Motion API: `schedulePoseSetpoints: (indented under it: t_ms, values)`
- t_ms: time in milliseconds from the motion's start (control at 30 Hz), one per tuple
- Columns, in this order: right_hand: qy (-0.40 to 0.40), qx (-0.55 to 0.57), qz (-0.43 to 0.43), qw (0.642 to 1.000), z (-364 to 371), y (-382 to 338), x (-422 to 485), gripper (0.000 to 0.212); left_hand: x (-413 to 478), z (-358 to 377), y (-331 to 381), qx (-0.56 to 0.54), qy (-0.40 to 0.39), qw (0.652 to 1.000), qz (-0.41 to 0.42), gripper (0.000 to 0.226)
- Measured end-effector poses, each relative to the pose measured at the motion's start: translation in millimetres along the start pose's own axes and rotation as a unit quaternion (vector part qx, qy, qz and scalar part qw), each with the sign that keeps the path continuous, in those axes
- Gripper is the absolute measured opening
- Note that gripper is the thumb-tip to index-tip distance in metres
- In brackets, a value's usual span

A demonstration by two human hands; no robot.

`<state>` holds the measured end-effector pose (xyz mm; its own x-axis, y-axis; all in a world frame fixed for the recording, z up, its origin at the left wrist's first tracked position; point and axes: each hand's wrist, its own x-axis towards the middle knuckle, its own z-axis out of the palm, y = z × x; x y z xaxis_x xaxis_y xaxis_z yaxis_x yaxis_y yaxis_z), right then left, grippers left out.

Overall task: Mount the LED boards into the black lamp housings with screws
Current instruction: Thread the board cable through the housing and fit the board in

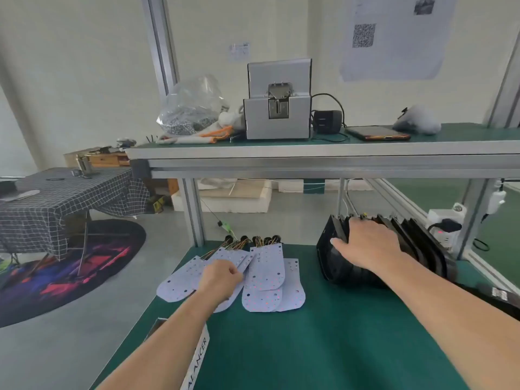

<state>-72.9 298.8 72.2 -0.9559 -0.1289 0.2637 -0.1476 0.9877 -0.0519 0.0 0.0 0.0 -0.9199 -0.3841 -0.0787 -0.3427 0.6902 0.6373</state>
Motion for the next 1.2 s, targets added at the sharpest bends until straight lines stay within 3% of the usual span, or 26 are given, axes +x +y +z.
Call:
schedulePoseSetpoints:
  t_ms: [67, 167, 233, 333, 533, 800, 900, 967, 1033, 1100, 1167, 1200]
  values:
    - [0.007, -0.061, 0.005, 0.998, 4.9, -5.2, 6.9, 0.052, 6.0, 10.6, 8.1, 0.025, 0.01, 0.999, -0.017, 0.042]
    - [0.0, -0.07, 0.005, 0.998, 17.3, -9.2, 12.7, 0.03, 10.8, 35.5, 29.1, 0.049, -0.028, 0.998, -0.041, 0.046]
    - [-0.009, -0.074, 0.007, 0.997, 21.0, -9.6, 15.4, 0.015, 15.2, 54.4, 38.6, 0.08, -0.024, 0.994, -0.073, 0.072]
    - [-0.017, -0.082, -0.004, 0.997, 24.3, -10.4, 16.3, 0.013, 14.7, 77.3, 51.4, 0.147, 0.025, 0.984, -0.096, 0.111]
    - [-0.057, -0.057, 0.015, 0.997, 26.9, -7.4, 16.1, 0.018, 22.9, 96.1, 58.4, 0.206, 0.029, 0.973, -0.101, 0.113]
    - [-0.051, 0.055, 0.021, 0.997, 18.3, 14.9, -3.7, 0.027, 21.4, 81.7, 59.6, 0.065, -0.001, 0.986, -0.154, 0.116]
    - [-0.055, 0.07, -0.019, 0.996, 16.7, 28.0, -23.3, 0.026, 11.3, 77.1, 58.2, 0.021, -0.003, 0.989, -0.146, 0.116]
    - [-0.062, 0.076, -0.058, 0.993, 16.3, 38.5, -39.7, 0.027, 6.3, 73.3, 54.3, -0.082, -0.015, 0.987, -0.139, 0.113]
    - [-0.095, 0.097, -0.095, 0.986, 15.9, 50.2, -57.2, 0.026, 1.2, 66.9, 49.1, -0.223, -0.053, 0.965, -0.126, 0.099]
    - [-0.137, 0.114, -0.126, 0.976, 16.2, 61.5, -76.2, 0.022, -2.7, 59.2, 41.6, -0.346, -0.098, 0.927, -0.107, 0.07]
    - [-0.174, 0.112, -0.154, 0.966, 17.5, 71.1, -96.8, 0.021, -9.2, 48.9, 32.5, -0.405, -0.119, 0.899, -0.115, 0.05]
    - [-0.192, 0.11, -0.167, 0.961, 18.7, 73.8, -106.5, 0.02, -12.2, 43.0, 28.4, -0.425, -0.123, 0.888, -0.126, 0.051]
